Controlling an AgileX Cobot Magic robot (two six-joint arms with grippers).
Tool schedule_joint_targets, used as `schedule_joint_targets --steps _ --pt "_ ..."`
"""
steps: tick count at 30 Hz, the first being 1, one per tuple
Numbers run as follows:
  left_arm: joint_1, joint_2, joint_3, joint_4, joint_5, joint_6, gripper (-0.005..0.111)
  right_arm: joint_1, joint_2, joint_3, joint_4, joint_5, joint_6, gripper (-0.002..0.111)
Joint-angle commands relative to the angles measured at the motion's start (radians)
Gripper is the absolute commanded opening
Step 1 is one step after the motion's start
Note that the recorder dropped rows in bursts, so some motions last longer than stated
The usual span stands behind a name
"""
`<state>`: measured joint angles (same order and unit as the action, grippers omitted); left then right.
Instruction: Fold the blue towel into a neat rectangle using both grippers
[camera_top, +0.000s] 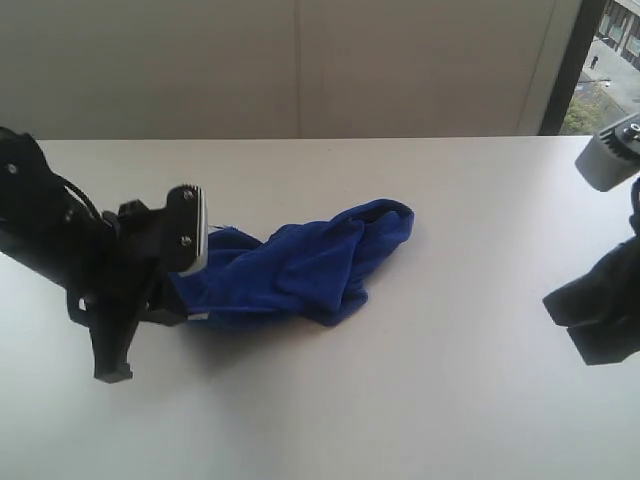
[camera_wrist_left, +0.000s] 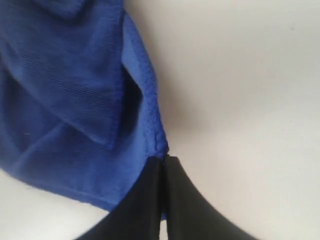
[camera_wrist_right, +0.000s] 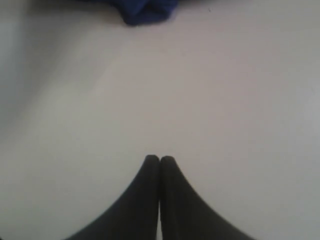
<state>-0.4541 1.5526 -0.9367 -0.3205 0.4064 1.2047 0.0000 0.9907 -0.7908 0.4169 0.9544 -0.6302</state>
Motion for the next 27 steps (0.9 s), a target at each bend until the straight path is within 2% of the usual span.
schedule_joint_targets --steps 1,4,8,10,12,19,21,27 --pt "-0.001 -0.135 0.004 0.018 -0.045 -0.004 0.000 0.000 -0.004 -0.008 0.133 -0.037 -0.206 0.000" --pt "-0.001 -0.218 0.004 0.032 -0.078 -0.004 0.000 0.000 -0.004 -0.008 0.196 -0.069 -0.312 0.007" --pt "0.000 -0.322 -0.003 0.092 -0.117 -0.004 0.000 0.000 0.000 -0.012 0.313 -0.089 -0.488 0.028" --pt "0.003 -0.368 -0.017 0.097 -0.121 -0.004 0.000 0.000 0.000 -0.012 0.357 -0.102 -0.519 0.039" --pt "0.003 -0.401 -0.030 0.106 -0.121 -0.004 0.000 0.003 0.000 -0.013 0.364 -0.117 -0.519 0.045" --pt "0.003 -0.501 -0.032 0.192 -0.139 -0.001 0.000 0.086 0.046 -0.041 0.351 -0.236 -0.557 0.045" --pt "0.003 -0.518 -0.032 0.210 -0.175 -0.001 0.000 0.112 0.089 -0.075 0.345 -0.273 -0.494 0.045" --pt "0.003 -0.531 -0.032 0.274 -0.432 0.011 0.000 0.172 0.275 -0.210 0.326 -0.303 -0.349 0.045"
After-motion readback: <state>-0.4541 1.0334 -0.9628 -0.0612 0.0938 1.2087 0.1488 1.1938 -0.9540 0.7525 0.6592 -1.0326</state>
